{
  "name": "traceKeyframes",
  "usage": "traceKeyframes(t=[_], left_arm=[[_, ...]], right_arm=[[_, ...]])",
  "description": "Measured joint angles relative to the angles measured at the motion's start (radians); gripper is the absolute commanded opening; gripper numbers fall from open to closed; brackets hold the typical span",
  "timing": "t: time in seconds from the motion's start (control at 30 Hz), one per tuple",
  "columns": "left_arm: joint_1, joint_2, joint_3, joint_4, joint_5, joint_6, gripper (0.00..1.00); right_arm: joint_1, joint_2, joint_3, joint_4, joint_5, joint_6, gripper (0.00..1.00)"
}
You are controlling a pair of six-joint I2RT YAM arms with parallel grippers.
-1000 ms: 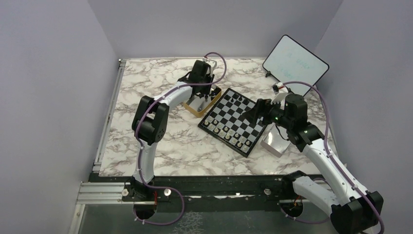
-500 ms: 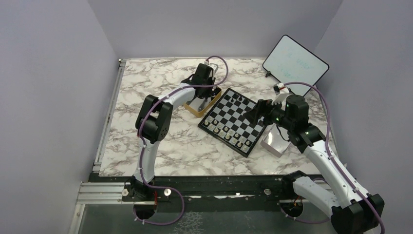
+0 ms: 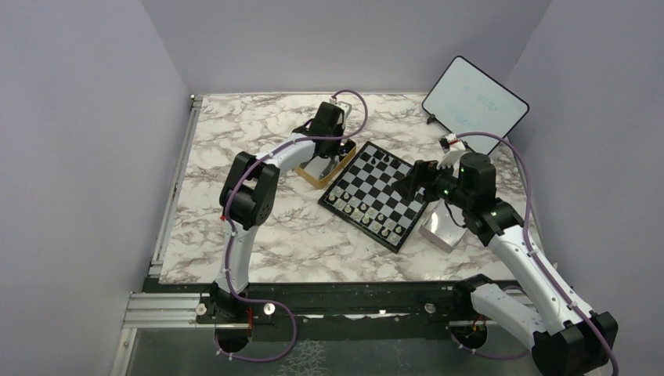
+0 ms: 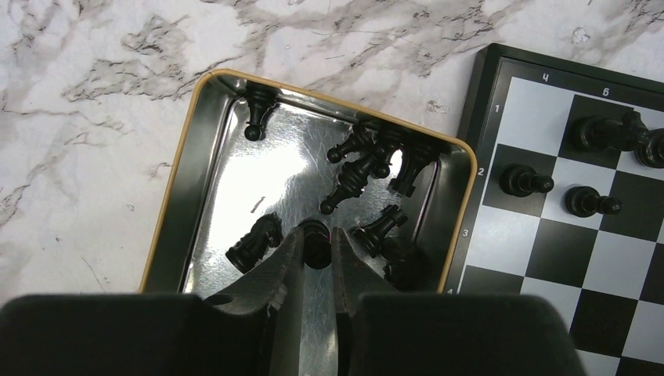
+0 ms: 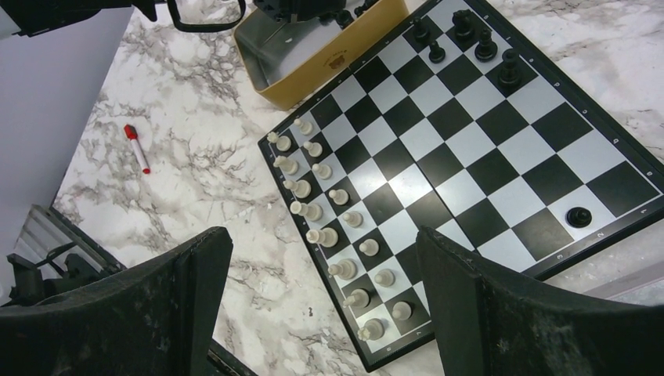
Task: Set up the chess pieces on the board
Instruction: Pick up the chess piece from the storage box, then place the chess piece on the chessboard.
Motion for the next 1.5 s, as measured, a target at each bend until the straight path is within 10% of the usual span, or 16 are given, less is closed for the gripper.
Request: traceKeyframes(t=[0.67,1.5], left_arm=[[-0.03,-0.165,0.008,-0.055,-0.06,-0.003,0.12],[-0.326,-0.13,0.009,0.008,-0.011,-0.174,0.12]], right_arm=[[0.0,-0.026,-0.013,-0.003,0.039,-0.002,0.93],[0.0,-0.148,-0.034,-0.084,0.094,-0.006,0.93]])
